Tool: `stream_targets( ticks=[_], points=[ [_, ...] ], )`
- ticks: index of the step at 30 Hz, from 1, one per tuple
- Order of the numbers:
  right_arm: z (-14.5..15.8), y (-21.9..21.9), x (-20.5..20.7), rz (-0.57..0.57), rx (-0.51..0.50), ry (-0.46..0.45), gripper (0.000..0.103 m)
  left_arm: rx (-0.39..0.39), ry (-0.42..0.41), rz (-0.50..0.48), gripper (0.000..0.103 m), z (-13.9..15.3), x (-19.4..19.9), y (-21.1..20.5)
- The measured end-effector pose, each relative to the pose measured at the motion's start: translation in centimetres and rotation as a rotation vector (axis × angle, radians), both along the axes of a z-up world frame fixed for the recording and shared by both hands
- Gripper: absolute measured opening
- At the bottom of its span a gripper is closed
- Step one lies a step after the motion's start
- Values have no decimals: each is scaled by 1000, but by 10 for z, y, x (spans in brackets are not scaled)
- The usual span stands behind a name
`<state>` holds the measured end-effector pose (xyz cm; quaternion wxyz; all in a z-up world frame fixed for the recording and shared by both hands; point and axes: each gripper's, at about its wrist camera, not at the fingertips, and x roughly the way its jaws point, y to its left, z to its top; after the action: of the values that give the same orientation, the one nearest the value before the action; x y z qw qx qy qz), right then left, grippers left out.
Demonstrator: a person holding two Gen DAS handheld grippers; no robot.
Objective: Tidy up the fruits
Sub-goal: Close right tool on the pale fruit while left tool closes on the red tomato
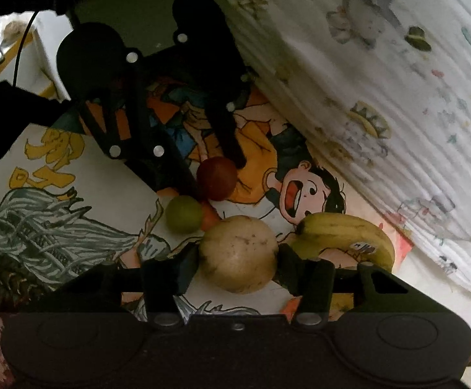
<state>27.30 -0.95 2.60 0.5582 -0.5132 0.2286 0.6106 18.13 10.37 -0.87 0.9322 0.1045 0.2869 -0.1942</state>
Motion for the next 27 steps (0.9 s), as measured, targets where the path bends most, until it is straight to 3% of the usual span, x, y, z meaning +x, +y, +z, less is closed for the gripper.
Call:
stream_targets(
  ticks=[2,10,19,27],
  points=[
    [0,-3,0,-26,18,9,55,-15,10,-7,34,0,1,0],
    [-2,-31,7,-271,192,106,55,-69,15,41,33,-2,-4,1],
    [-7,-51,17,-609,367,280,54,-198,29,229,32,-2,-10,4],
    [-5,-74,6,-762,501,397,54,-278,24,362,32,-2,-18,6]
  ],
)
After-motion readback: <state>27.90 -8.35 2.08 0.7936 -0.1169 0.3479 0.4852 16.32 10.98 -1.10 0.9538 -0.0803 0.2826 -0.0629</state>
